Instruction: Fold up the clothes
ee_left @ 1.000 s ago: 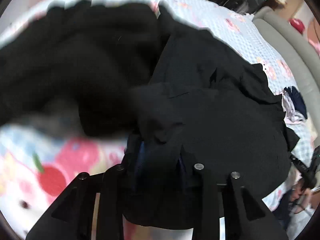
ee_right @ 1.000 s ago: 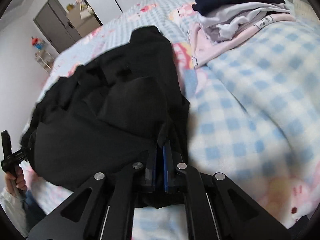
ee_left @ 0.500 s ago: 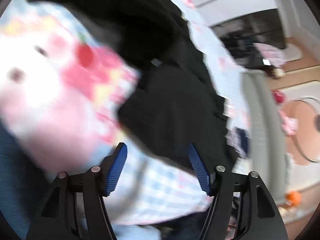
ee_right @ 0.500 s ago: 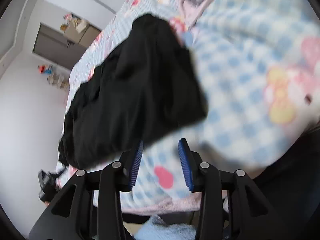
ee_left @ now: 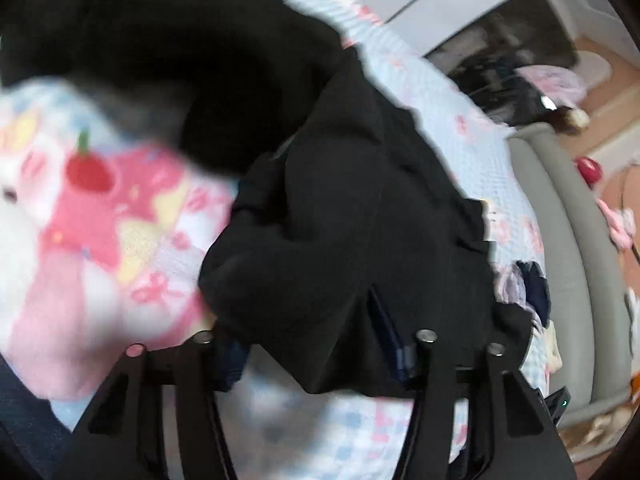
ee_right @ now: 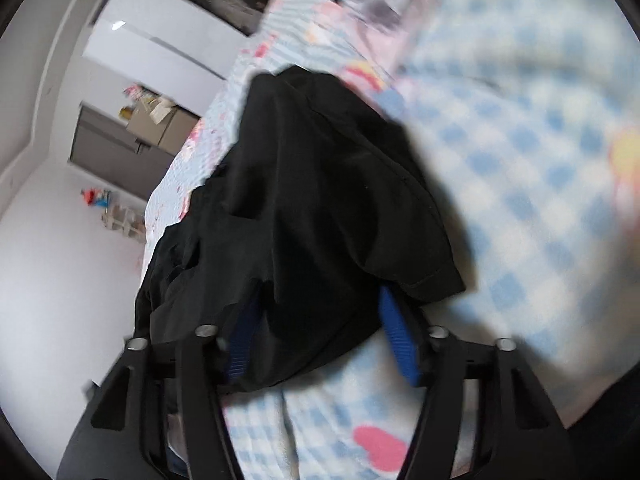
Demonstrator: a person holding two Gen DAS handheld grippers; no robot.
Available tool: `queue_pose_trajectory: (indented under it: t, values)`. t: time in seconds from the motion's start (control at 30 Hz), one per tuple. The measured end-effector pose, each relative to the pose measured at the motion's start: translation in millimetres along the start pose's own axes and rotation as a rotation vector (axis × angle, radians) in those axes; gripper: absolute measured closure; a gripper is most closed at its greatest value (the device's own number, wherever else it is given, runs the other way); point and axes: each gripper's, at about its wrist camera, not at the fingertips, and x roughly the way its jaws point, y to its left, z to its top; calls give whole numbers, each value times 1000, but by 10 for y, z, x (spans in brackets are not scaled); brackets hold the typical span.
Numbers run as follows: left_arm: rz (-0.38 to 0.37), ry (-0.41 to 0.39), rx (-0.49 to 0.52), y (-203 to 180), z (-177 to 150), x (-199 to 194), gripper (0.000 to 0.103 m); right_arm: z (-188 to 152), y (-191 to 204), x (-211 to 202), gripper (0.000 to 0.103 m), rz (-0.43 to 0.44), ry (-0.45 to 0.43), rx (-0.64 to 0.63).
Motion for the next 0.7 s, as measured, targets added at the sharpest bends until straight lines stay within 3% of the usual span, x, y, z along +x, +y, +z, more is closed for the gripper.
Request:
queue_pose_trajectory:
  t: [0.07, 0.1, 0.13, 0.23, 0.27, 0.33, 0.37, 0.4, 0.5, 0.6, 0.7]
  values:
    - [-36, -18, -14, 70, 23, -32, 51, 34, 60, -26, 49, 34, 6, -41]
    - [-41, 2, -33, 125, 46, 77, 43, 46, 71, -20, 36, 55, 16, -54]
    - [-38, 38, -57, 191, 75, 259, 36, 52, 65, 23, 31, 55, 30, -66]
    - [-34, 101, -126, 350, 123, 573, 37, 12, 26, 274, 29, -22, 70, -89]
    - [-37, 92, -125, 339, 130, 571, 43, -6, 53, 298, 29, -42, 67, -99]
    - [-12, 40, -51, 191, 139, 465, 67, -18, 128, 295, 28, -80, 53, -139]
    - [-3, 23, -26, 133, 139, 411, 71, -19, 170, 282, 39, -98, 44, -163]
    - [0, 10, -10, 87, 137, 358, 75, -10, 192, 263, 61, -108, 34, -177]
    - [11, -26, 39, -52, 129, 200, 79, 52, 196, 155, 94, -110, 1, -185]
    - [22, -63, 88, -190, 121, 43, 82, 81, 289, -62, 101, -106, -47, -223]
    - [8, -75, 99, -90, 155, -161, 82, 9, 197, -88, 100, -48, 12, -129]
